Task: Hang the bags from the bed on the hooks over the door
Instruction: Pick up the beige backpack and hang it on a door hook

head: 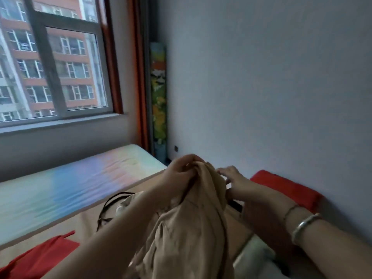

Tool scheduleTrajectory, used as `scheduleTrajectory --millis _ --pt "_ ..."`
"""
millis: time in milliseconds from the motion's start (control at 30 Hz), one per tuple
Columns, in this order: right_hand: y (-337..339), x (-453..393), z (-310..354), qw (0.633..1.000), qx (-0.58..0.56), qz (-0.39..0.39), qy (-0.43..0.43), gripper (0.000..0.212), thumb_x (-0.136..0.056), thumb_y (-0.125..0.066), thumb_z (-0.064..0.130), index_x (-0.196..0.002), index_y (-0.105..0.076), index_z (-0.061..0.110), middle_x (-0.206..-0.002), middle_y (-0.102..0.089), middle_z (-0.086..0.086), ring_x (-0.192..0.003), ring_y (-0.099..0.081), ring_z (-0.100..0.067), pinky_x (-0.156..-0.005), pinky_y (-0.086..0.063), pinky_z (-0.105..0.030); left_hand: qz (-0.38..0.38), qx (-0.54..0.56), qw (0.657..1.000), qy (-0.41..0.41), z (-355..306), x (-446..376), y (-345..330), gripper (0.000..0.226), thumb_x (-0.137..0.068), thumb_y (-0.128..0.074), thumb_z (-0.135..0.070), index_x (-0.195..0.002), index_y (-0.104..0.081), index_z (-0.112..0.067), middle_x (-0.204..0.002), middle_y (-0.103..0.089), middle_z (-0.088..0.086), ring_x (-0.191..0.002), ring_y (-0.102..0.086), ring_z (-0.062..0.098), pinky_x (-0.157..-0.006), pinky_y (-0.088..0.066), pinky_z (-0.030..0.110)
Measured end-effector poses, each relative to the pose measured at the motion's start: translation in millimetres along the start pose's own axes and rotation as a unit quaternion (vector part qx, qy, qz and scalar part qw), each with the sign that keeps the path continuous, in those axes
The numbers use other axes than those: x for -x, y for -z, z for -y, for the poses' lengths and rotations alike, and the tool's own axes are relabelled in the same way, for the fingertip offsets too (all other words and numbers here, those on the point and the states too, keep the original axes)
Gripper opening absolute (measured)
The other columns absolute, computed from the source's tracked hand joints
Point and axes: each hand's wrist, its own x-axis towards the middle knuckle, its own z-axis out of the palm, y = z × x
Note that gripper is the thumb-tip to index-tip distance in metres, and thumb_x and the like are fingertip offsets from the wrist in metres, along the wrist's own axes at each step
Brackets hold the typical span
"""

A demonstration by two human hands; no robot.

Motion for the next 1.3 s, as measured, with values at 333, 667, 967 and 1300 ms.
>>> scheduleTrajectory --millis 333,667,967,1300 --pt "182.1 177.2 -176.9 0.945 -0.166 -0.224 -0.167 0.005 -0.086 -0.057 0.006 -0.082 -0.060 0.008 -0.071 -0.066 -0.005 -0.060 -0.067 -0.013 -0.064 -0.056 -0.024 0.219 0.056 0.973 -0.049 -55.1 -87.6 -276.1 0.044 -0.084 -0.037 0.011 -0.076 -0.068 -0.020 -0.119 -0.067 0.003 -0.107 -0.064 0.016 -0.089 -0.049 0.024" --pt "319.4 343.1 -263.7 0.832 -0.272 -0.465 -0.134 0.024 -0.076 -0.048 -0.011 -0.086 -0.053 0.010 -0.057 -0.047 -0.001 -0.044 -0.034 -0.012 -0.046 -0.039 -0.026 0.430 0.094 0.893 -0.093 -137.7 -116.1 -548.3 0.034 -0.079 -0.068 -0.007 -0.111 -0.055 -0.010 -0.131 -0.057 -0.003 -0.122 -0.053 0.011 -0.101 -0.046 0.027" --pt "422.2 470.8 -327.5 0.812 -0.179 -0.530 -0.166 0.028 -0.076 -0.063 0.010 -0.100 -0.051 0.014 -0.079 -0.049 -0.018 -0.059 -0.046 -0.020 -0.052 -0.041 -0.028 0.579 0.066 0.783 -0.217 -218.2 -118.8 -771.6 0.023 -0.091 -0.054 -0.021 -0.111 -0.064 -0.018 -0.110 -0.069 0.002 -0.099 -0.063 0.011 -0.085 -0.049 0.019" --pt "547.6 618.9 -360.5 0.707 0.106 -0.563 -0.415 0.026 -0.082 -0.065 0.003 -0.074 -0.043 0.014 -0.076 -0.059 -0.001 -0.064 -0.058 -0.007 -0.063 -0.048 -0.024 0.750 0.194 0.607 -0.175 -354.9 -138.3 -975.3 0.020 -0.097 -0.037 -0.019 -0.088 -0.055 -0.012 -0.074 -0.061 0.002 -0.064 -0.063 0.014 -0.061 -0.053 0.030"
